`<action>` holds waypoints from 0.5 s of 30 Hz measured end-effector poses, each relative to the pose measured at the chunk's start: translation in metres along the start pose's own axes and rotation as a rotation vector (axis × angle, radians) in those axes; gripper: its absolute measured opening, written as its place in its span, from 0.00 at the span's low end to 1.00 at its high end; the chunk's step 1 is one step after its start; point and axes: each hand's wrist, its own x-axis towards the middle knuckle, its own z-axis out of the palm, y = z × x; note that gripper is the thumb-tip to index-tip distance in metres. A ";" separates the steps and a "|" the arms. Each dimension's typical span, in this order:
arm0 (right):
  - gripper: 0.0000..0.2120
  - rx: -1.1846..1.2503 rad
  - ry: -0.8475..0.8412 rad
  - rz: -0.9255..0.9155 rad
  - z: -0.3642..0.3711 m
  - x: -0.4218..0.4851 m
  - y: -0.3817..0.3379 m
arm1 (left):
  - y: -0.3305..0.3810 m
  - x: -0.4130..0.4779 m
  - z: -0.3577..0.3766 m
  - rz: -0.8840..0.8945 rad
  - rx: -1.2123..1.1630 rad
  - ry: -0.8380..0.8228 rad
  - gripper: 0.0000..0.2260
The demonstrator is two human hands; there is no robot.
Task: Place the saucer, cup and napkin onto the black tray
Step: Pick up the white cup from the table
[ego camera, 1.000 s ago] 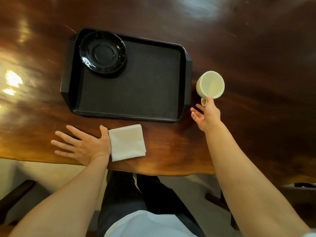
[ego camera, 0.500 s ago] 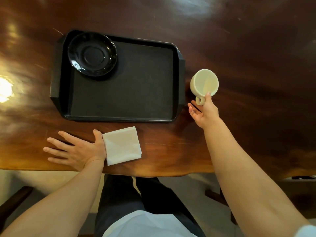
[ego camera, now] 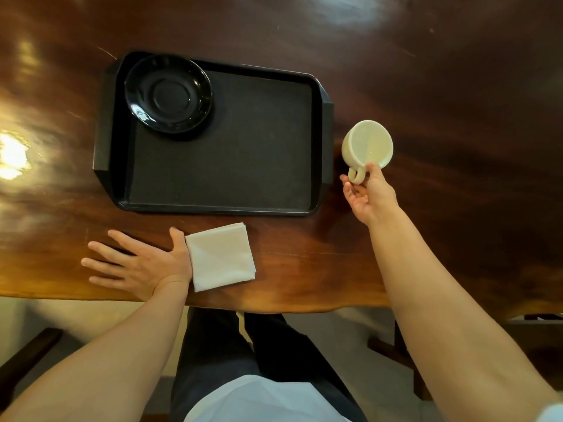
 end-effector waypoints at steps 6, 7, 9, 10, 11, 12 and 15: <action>0.17 0.041 -0.021 -0.029 0.006 -0.008 -0.005 | 0.000 0.000 0.000 0.002 -0.012 0.003 0.44; 0.16 0.037 -0.029 -0.038 0.008 -0.010 -0.007 | 0.000 0.000 0.000 0.000 -0.014 0.005 0.44; 0.13 0.022 -0.048 -0.054 0.014 -0.013 -0.010 | -0.001 0.000 0.000 0.000 -0.016 0.006 0.44; 0.12 0.011 -0.060 -0.063 0.017 -0.015 -0.011 | -0.001 0.000 0.000 0.001 -0.018 0.005 0.44; 0.11 0.003 -0.074 -0.071 0.021 -0.017 -0.011 | 0.000 0.000 0.000 0.003 -0.019 0.006 0.44; 0.11 -0.004 -0.089 -0.077 0.025 -0.019 -0.010 | 0.000 0.000 0.000 0.004 -0.020 0.009 0.44; 0.16 -0.029 -0.145 -0.077 0.039 -0.025 -0.005 | 0.000 0.000 0.001 0.006 -0.018 0.014 0.44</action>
